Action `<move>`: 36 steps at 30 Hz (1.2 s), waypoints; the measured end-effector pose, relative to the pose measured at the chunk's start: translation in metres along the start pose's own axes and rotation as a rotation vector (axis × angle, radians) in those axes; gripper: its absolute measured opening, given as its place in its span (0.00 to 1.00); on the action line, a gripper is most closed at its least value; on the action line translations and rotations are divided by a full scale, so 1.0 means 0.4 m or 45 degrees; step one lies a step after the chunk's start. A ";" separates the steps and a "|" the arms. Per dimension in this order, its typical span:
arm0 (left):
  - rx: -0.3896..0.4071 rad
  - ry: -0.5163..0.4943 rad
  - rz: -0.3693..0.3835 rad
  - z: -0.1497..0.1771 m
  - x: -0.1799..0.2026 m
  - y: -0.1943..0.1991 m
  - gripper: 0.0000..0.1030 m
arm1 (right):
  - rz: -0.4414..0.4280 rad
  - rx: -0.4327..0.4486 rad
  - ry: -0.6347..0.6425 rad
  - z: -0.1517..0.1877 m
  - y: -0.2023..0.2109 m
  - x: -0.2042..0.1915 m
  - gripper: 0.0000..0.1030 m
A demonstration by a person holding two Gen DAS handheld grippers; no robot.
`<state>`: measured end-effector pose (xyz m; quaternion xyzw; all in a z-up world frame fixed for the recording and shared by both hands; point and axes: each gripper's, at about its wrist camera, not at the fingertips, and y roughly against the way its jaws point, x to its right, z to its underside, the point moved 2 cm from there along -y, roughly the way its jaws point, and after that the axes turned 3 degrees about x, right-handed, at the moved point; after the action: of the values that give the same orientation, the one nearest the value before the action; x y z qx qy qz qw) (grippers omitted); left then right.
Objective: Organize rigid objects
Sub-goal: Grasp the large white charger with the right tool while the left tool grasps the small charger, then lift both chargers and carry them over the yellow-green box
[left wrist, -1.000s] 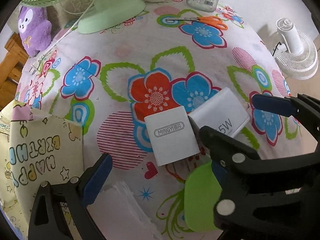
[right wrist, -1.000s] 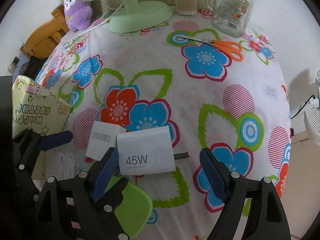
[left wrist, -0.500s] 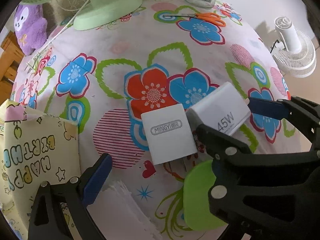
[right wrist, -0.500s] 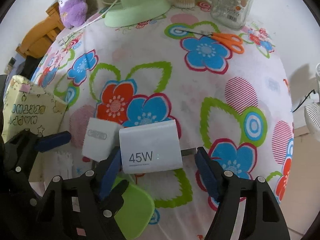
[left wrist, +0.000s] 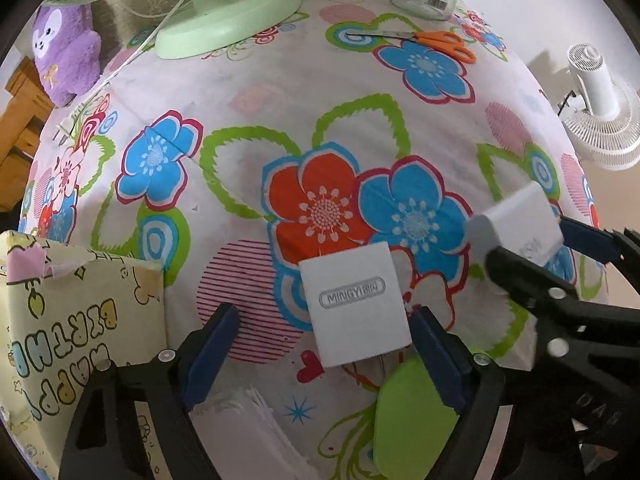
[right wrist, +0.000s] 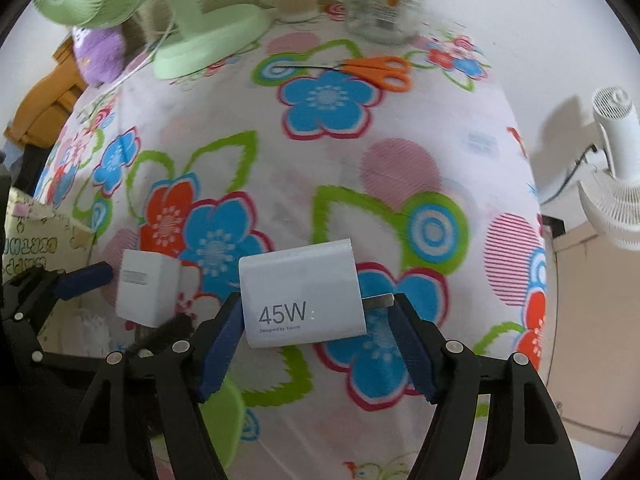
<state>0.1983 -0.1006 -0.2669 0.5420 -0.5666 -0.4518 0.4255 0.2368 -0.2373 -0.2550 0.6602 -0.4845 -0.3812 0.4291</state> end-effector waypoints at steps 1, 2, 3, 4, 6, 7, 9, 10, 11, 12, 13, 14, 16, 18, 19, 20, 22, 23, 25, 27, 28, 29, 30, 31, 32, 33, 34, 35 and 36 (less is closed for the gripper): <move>0.005 0.003 -0.003 -0.004 0.001 0.000 0.83 | 0.002 0.000 -0.014 0.001 0.001 0.006 0.72; 0.010 -0.001 -0.002 -0.009 0.002 0.002 0.81 | 0.002 -0.001 -0.028 0.002 0.001 0.011 0.72; 0.019 -0.006 0.001 -0.014 0.005 0.005 0.76 | 0.003 -0.002 -0.042 0.004 0.002 0.015 0.72; 0.020 -0.010 0.007 -0.018 0.007 0.007 0.70 | 0.003 -0.003 -0.050 0.004 0.001 0.015 0.72; 0.024 -0.018 0.025 -0.028 0.013 0.011 0.62 | 0.003 -0.003 -0.066 0.006 0.002 0.019 0.72; 0.028 -0.022 0.028 -0.029 0.017 0.013 0.55 | 0.005 -0.005 -0.073 0.006 0.003 0.021 0.72; 0.038 -0.032 0.037 -0.034 0.027 0.020 0.45 | 0.008 -0.006 -0.085 0.010 0.004 0.024 0.72; 0.034 -0.032 0.041 -0.035 0.029 0.020 0.45 | 0.012 -0.007 -0.086 0.012 0.006 0.027 0.72; 0.037 -0.026 0.047 -0.035 0.028 0.021 0.45 | 0.019 -0.008 -0.084 0.015 0.008 0.030 0.72; 0.033 -0.017 0.061 -0.036 0.025 0.022 0.44 | 0.027 -0.006 -0.077 0.020 0.010 0.030 0.72; 0.030 -0.003 0.074 -0.039 0.021 0.024 0.44 | 0.031 -0.008 -0.076 0.024 0.012 0.029 0.72; 0.030 0.000 0.078 -0.041 0.020 0.026 0.44 | 0.032 -0.010 -0.079 0.029 0.013 0.029 0.72; 0.047 -0.014 0.072 -0.046 0.024 0.035 0.44 | 0.029 -0.015 -0.084 0.036 0.016 0.026 0.72; 0.058 -0.027 0.059 -0.045 0.028 0.043 0.44 | 0.028 -0.018 -0.095 0.043 0.019 0.025 0.72; 0.059 -0.024 0.065 -0.044 0.032 0.048 0.44 | 0.026 -0.020 -0.102 0.048 0.021 0.027 0.72; 0.058 -0.022 0.070 -0.028 0.039 0.055 0.44 | 0.026 -0.022 -0.107 0.052 0.023 0.027 0.72; 0.066 -0.027 0.068 -0.025 0.043 0.066 0.44 | 0.024 -0.023 -0.112 0.061 0.029 0.026 0.72; 0.072 -0.033 0.065 -0.023 0.044 0.072 0.44 | 0.025 -0.022 -0.114 0.064 0.033 0.026 0.72; 0.079 -0.033 0.070 -0.012 0.044 0.083 0.44 | 0.026 -0.018 -0.121 0.070 0.042 0.025 0.72; 0.088 -0.030 0.074 -0.002 0.049 0.092 0.44 | 0.027 -0.010 -0.127 0.075 0.054 0.023 0.72; 0.093 -0.030 0.075 0.005 0.046 0.097 0.44 | 0.028 -0.006 -0.126 0.077 0.060 0.022 0.72; 0.098 -0.031 0.076 0.010 0.046 0.102 0.44 | 0.029 -0.001 -0.127 0.079 0.065 0.021 0.72; 0.105 -0.031 0.077 0.013 0.047 0.111 0.44 | 0.029 0.003 -0.127 0.081 0.071 0.019 0.72; 0.110 -0.033 0.078 0.021 0.040 0.114 0.44 | 0.030 0.009 -0.128 0.084 0.078 0.018 0.72; 0.115 -0.033 0.079 0.030 0.035 0.122 0.44 | 0.030 0.015 -0.130 0.087 0.086 0.017 0.72; 0.119 -0.030 0.080 0.043 0.028 0.135 0.44 | 0.030 0.019 -0.130 0.088 0.092 0.015 0.72; 0.121 -0.028 0.081 0.047 0.026 0.141 0.44 | 0.031 0.024 -0.131 0.091 0.100 0.014 0.72; 0.122 -0.024 0.082 0.051 0.025 0.147 0.44 | 0.032 0.028 -0.134 0.093 0.106 0.012 0.72; 0.127 -0.022 0.083 0.056 0.024 0.155 0.44 | 0.033 0.032 -0.136 0.097 0.115 0.010 0.72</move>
<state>0.1620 -0.1090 -0.2116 0.5398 -0.6095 -0.4135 0.4076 0.1877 -0.2563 -0.2256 0.6381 -0.5199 -0.4041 0.3992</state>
